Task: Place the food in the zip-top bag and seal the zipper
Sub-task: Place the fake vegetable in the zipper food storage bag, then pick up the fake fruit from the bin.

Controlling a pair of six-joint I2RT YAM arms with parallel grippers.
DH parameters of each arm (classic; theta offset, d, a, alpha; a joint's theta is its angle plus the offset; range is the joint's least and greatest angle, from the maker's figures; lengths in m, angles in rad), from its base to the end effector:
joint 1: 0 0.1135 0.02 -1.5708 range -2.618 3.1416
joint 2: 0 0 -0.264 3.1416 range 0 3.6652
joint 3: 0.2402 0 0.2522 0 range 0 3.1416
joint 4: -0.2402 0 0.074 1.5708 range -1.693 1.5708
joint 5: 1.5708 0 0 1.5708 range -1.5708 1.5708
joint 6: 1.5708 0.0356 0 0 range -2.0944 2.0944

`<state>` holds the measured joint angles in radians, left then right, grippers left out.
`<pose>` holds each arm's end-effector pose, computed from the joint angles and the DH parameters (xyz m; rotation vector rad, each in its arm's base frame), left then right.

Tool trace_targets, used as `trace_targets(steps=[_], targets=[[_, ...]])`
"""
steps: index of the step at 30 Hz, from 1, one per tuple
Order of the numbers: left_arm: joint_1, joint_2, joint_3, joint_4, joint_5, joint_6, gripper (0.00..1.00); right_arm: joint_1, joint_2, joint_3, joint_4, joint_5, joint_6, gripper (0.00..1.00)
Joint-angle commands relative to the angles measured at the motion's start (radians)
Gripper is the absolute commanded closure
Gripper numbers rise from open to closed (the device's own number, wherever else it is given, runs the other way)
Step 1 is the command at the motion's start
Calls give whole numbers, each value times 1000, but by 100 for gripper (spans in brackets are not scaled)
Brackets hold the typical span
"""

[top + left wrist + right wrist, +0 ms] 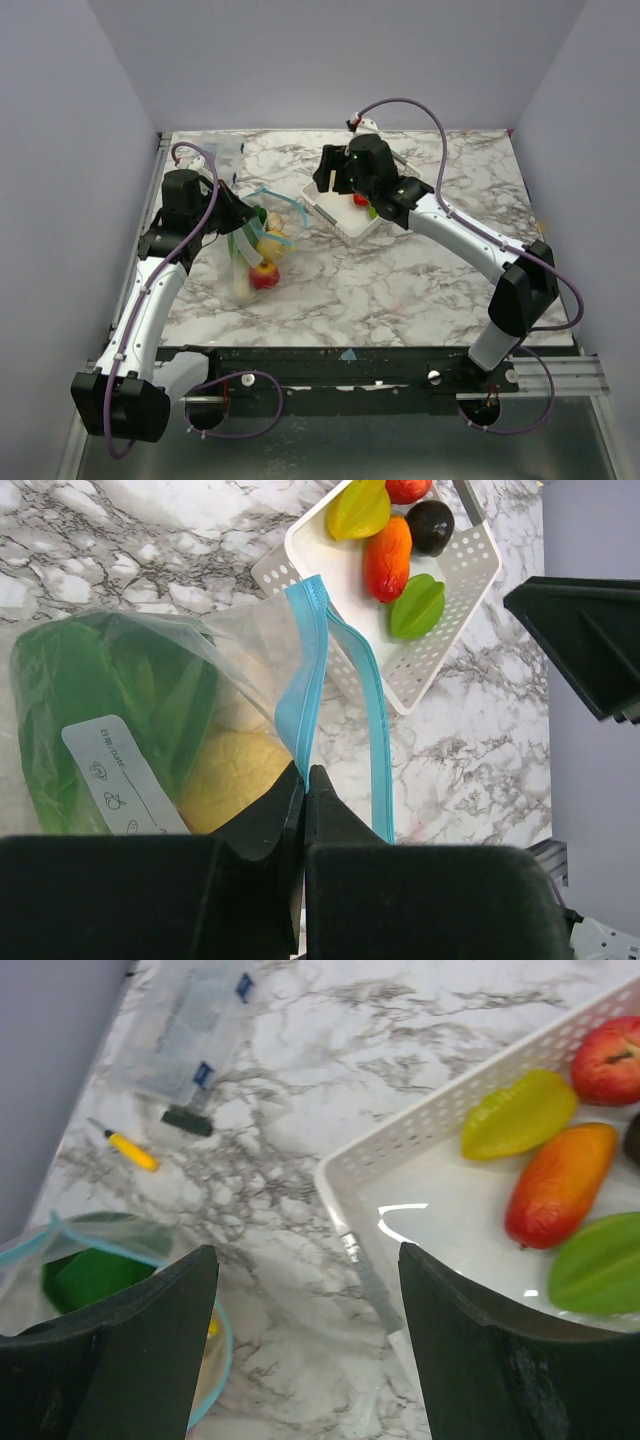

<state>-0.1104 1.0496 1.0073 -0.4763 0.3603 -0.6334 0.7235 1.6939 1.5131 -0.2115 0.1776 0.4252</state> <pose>0.2263 -0.0377 0.3388 -0.3359 2.1340 -0.8178 0.3077 0.2634 0.3488 -0.1793 1.9940 0.5764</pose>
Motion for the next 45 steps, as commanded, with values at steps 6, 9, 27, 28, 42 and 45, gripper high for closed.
trace_targets(steps=[6, 9, 27, 28, 42, 45], targets=[[8, -6, -4, 27, 29, -2, 100, -154, 53, -23, -71, 152, 106, 25], [8, -7, -4, 28, 33, -2, 100, -186, 117, -3, -83, 142, 99, 25], [8, -3, -4, 28, 30, 1, 100, -229, 507, 282, -233, 193, 63, 32], [9, -4, -4, 28, 29, 1, 100, -229, 511, 279, -231, 203, 64, 33], [8, -2, -5, 31, 32, -2, 100, -229, 573, 268, -209, 282, 33, 41], [8, -2, -5, 31, 32, -2, 100, -228, 572, 268, -209, 290, 27, 49]])
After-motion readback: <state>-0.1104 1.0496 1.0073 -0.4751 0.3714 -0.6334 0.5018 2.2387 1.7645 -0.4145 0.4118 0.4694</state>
